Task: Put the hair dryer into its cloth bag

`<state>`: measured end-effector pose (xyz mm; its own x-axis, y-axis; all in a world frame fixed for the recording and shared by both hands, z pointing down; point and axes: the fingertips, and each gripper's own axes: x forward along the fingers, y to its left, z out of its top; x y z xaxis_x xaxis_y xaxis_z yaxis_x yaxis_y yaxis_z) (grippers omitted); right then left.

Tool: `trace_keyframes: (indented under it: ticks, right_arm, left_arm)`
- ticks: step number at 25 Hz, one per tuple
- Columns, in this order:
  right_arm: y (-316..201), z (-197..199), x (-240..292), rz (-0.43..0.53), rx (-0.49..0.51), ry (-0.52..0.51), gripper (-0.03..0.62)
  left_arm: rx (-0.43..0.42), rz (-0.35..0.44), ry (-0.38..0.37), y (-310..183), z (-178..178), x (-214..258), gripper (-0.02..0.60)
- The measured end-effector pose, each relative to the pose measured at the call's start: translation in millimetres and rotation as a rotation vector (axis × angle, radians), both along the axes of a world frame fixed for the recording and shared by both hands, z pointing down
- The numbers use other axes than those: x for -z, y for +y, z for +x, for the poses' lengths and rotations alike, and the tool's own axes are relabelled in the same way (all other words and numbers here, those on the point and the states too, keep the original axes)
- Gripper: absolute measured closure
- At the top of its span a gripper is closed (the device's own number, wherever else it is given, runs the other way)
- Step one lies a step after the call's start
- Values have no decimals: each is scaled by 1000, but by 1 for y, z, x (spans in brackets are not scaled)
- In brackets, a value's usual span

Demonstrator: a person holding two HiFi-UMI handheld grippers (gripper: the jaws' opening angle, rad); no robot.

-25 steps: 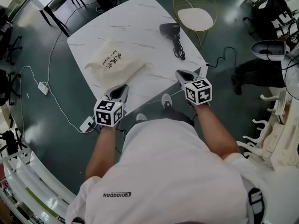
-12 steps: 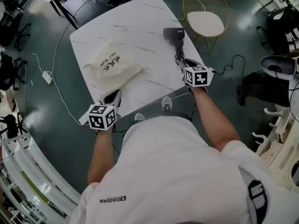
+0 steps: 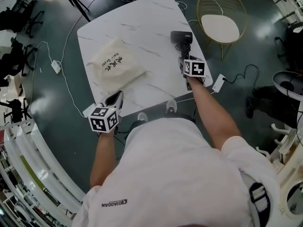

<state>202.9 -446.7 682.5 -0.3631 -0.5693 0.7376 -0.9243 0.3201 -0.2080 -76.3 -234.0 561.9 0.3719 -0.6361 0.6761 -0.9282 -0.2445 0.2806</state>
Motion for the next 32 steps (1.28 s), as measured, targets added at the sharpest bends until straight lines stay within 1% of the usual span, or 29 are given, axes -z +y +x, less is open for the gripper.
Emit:
trace_keyframes:
  ticks: [2,5,6,11,14,18,23,25,28,30,32]
  right_arm:
    - [-4,-2,-10,-13,21,12,330]
    - [-9,-6,-19,-15,56,30,329]
    - [-10,-6,-20,-14,62,35,327]
    - [-12,-9,-35,19,100,35,306]
    - [-12,-11,-41,48,107,50,303]
    - [-12,-11,-41,81,86,64,303]
    - [-10,-10,-40,91,68,79,309]
    - [-10,-9,-36,73,69,84,312]
    - [-8,-6,-33,18,67,90,330]
    - [-6,-6,-31,-20,51,76,343]
    - [-5,-7,-27,-34,26,51,352]
  left_arm:
    - [32,2,4,0,3,3,549]
    - [94,17,39,-3,8,12,549]
    - [108,25,40,-5,11,15,549]
    - [138,55,9,-8,12,21,549]
    - [143,40,-3,-2,4,14,549]
    - [124,19,1,4,-7,8,549]
    - [75,42,-16,3,-30,17,551]
    - [65,47,-20,3,-42,19,549]
    - [35,41,-34,5,-57,15,551]
    - [18,34,-36,8,-65,13,549]
    - [0,32,-31,8,-70,11,549]
